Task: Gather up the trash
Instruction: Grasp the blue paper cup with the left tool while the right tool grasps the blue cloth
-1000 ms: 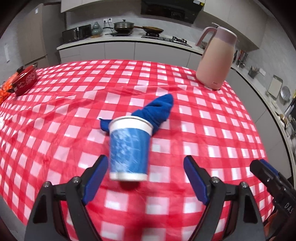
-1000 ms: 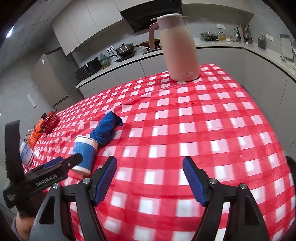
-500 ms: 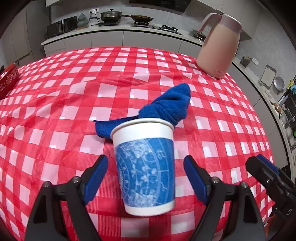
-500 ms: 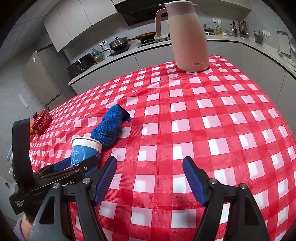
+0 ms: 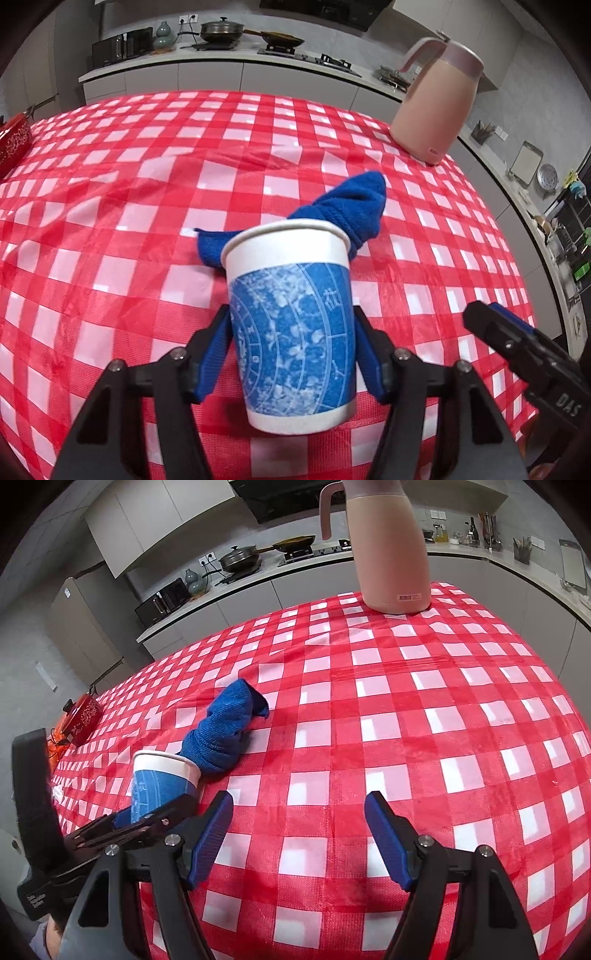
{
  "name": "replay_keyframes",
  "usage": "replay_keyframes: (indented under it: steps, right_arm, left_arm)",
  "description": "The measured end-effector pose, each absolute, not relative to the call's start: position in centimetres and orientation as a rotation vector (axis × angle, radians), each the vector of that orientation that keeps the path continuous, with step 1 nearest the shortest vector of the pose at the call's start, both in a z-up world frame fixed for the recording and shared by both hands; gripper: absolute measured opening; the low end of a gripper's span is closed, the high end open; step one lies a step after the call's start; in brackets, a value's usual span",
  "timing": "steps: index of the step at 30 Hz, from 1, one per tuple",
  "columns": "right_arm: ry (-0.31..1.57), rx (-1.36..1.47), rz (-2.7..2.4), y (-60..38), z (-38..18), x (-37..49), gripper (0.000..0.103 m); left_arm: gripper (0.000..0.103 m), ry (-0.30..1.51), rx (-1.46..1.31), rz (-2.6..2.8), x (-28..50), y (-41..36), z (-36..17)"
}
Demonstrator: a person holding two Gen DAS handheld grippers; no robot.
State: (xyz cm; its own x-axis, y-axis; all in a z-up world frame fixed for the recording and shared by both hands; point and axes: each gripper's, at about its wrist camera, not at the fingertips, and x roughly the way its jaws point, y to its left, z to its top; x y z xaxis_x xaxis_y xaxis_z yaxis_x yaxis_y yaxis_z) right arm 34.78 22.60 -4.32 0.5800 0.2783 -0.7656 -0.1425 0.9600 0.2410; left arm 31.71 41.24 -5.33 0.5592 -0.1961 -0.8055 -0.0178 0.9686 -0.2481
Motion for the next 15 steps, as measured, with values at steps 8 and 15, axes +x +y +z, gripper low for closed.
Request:
replay_keyframes:
  steps: [8, 15]
  right_arm:
    - [0.925, 0.149, 0.282, 24.5, -4.5, 35.7, 0.076]
    - [0.93, 0.138, 0.307, 26.7, -4.7, 36.6, 0.075]
  left_arm:
    - [0.063, 0.93, -0.249, -0.063, 31.6, 43.5, -4.2]
    - [0.063, 0.915, -0.266, -0.03, 32.4, 45.9, -4.0]
